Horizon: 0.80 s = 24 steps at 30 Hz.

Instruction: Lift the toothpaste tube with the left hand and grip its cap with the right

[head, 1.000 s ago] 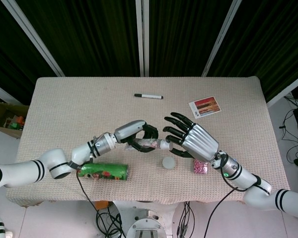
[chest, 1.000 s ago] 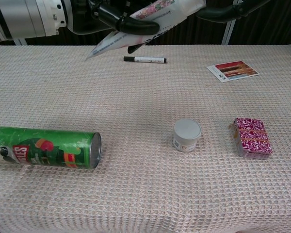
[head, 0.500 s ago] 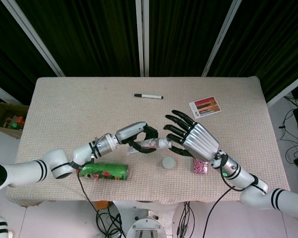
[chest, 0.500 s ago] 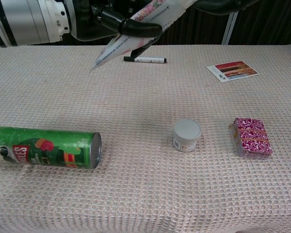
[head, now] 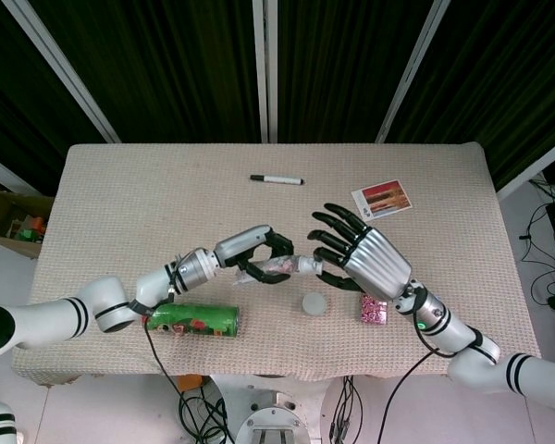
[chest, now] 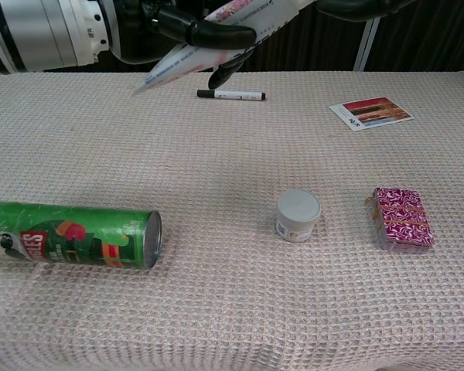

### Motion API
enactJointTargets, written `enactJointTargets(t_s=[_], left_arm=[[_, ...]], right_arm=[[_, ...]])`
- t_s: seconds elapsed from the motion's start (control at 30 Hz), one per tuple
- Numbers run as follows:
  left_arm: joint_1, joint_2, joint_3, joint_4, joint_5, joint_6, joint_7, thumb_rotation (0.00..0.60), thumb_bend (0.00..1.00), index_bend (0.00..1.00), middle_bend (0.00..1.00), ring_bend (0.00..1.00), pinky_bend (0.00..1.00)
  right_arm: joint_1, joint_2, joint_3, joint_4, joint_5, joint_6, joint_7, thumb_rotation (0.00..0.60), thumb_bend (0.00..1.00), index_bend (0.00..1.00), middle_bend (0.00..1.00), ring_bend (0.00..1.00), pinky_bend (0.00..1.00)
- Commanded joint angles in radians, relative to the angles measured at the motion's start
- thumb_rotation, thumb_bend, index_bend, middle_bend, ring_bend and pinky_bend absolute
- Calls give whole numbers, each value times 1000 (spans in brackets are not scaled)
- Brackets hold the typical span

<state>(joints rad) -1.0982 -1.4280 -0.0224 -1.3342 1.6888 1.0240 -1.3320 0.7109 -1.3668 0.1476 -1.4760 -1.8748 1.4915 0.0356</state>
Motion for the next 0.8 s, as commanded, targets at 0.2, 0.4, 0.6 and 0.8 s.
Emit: enactJointTargets(t_s=[0.2,0.4,0.6,0.8], left_arm=[[-8,-1,5,13,8,2,-13,533,860,709,736,634,643],[-10,-1,9,21,7,4,-26,534,861,709,736,634,644],[-10,-3,13,30,8,8,-43,532,864,709,736,634,644],[-10,-3,17,39,9,12,-56,534,864,709,737,634,643]], right_arm=[[-7,41,-13,-53,33,-53,-15,600,294,557,343,152,139],[-9,58,-19,-73,42,-74,-20,600,293,506,335,149,121],[-14,70,-23,-85,45,-83,-22,600,294,484,334,148,116],[-23,82,-29,-99,44,-84,-31,600,294,484,336,148,116]])
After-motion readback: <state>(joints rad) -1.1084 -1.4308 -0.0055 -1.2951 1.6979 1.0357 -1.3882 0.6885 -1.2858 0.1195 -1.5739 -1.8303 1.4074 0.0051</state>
